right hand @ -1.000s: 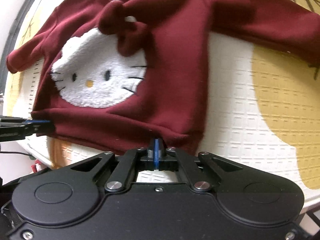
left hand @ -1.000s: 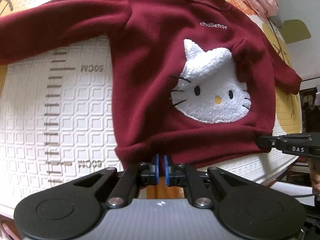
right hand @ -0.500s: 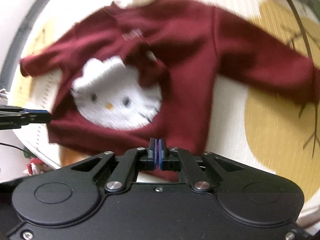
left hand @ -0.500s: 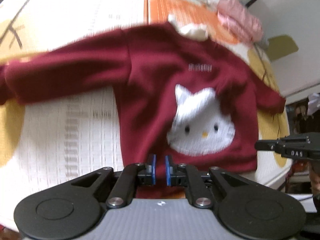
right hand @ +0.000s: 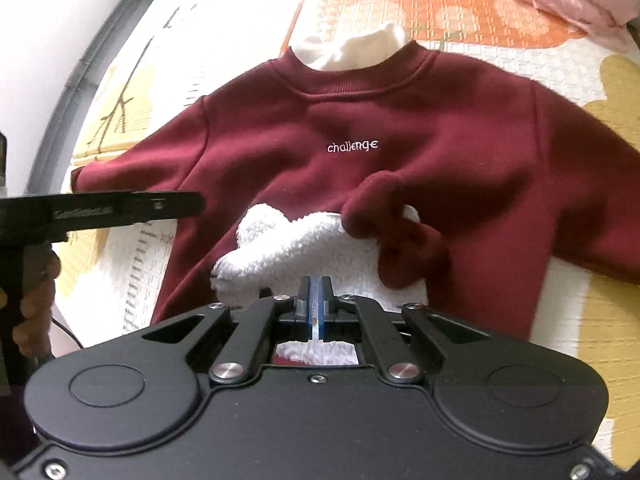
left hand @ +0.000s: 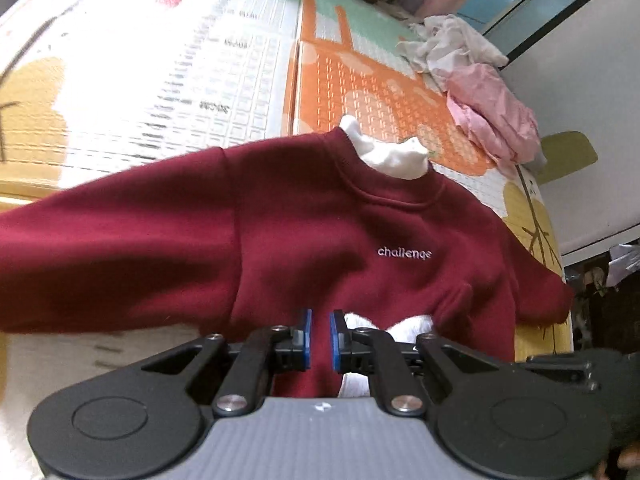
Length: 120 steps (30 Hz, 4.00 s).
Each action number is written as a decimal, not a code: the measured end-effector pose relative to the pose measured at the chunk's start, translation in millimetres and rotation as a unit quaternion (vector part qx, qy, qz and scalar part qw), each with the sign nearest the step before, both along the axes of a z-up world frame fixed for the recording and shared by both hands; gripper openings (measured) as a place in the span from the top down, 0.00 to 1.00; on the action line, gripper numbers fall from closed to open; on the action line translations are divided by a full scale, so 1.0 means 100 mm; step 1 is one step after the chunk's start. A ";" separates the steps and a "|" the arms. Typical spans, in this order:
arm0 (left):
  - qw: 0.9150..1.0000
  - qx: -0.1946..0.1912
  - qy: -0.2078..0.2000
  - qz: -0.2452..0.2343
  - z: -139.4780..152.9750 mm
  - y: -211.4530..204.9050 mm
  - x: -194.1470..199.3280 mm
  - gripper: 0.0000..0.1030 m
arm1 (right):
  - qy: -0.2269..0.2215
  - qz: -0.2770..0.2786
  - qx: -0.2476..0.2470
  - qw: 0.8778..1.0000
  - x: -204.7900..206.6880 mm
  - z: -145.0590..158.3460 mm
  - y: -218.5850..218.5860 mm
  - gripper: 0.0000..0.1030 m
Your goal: Fold clothes
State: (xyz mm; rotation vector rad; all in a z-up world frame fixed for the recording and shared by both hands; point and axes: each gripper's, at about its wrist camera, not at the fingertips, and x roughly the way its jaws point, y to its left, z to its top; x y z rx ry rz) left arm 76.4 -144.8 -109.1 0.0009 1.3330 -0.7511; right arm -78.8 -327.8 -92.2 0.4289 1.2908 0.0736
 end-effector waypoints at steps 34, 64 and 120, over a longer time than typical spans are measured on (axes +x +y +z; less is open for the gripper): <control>0.977 0.082 -0.121 0.154 0.06 0.45 0.80 0.92 | 0.049 -0.002 -0.036 0.998 -0.23 -0.28 -0.13 0.99; 0.990 0.041 -0.062 -0.124 -0.11 -0.43 -0.58 0.88 | -0.002 -0.056 0.003 0.998 0.88 -0.18 -0.35 0.98; 0.997 0.001 0.037 -0.065 -0.40 0.05 -1.03 0.76 | -0.016 -0.082 -0.080 0.993 2.07 -0.45 -0.31 1.00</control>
